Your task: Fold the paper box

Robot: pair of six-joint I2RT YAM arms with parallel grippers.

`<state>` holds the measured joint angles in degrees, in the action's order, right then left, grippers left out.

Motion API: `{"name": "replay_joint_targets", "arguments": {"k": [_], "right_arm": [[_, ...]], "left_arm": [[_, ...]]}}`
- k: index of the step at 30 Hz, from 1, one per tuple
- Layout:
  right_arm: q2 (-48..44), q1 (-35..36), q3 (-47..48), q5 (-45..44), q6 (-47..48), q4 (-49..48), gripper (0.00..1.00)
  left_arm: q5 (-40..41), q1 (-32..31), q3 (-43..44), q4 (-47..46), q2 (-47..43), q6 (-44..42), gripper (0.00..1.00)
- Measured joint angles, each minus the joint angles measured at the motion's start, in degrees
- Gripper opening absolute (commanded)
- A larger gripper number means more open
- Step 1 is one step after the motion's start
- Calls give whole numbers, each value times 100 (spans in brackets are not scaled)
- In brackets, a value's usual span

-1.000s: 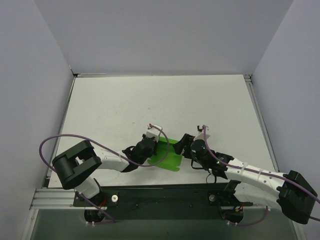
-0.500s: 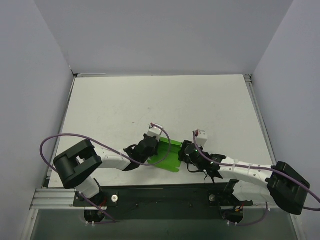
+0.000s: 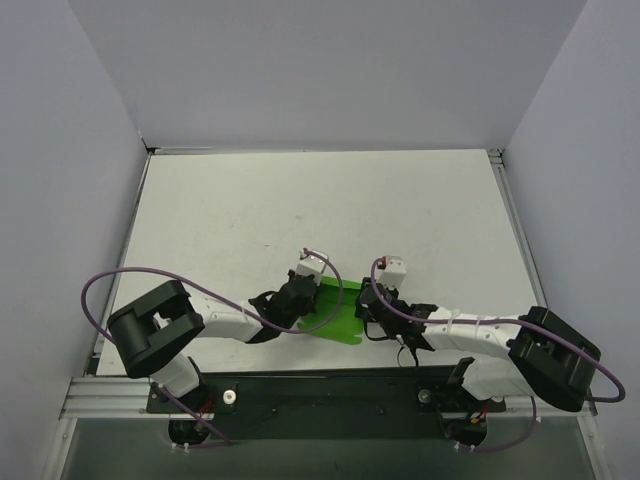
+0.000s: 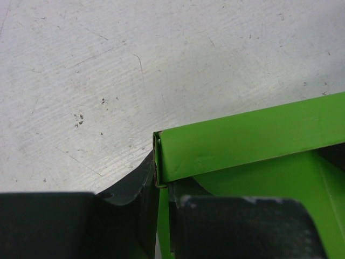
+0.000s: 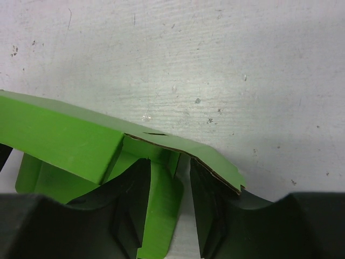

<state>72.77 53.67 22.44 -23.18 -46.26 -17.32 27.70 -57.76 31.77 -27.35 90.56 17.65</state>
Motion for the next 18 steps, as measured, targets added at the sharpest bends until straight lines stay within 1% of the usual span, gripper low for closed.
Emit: {"name": "replay_joint_targets", "arguments": {"k": [2,5,11,18], "right_arm": [[17,0,2,-52,33,-63,34],[85,0,2,-116,103,-184,28],[221,0,7,-162,286,-387,22],[262,37,9,-236,459,-608,18]], "left_arm": [[28,-11,0,7,0,13,14],[63,-35,20,44,0,15,14],[103,-59,57,146,0,24,13],[175,-72,179,267,13,35,12]]}}
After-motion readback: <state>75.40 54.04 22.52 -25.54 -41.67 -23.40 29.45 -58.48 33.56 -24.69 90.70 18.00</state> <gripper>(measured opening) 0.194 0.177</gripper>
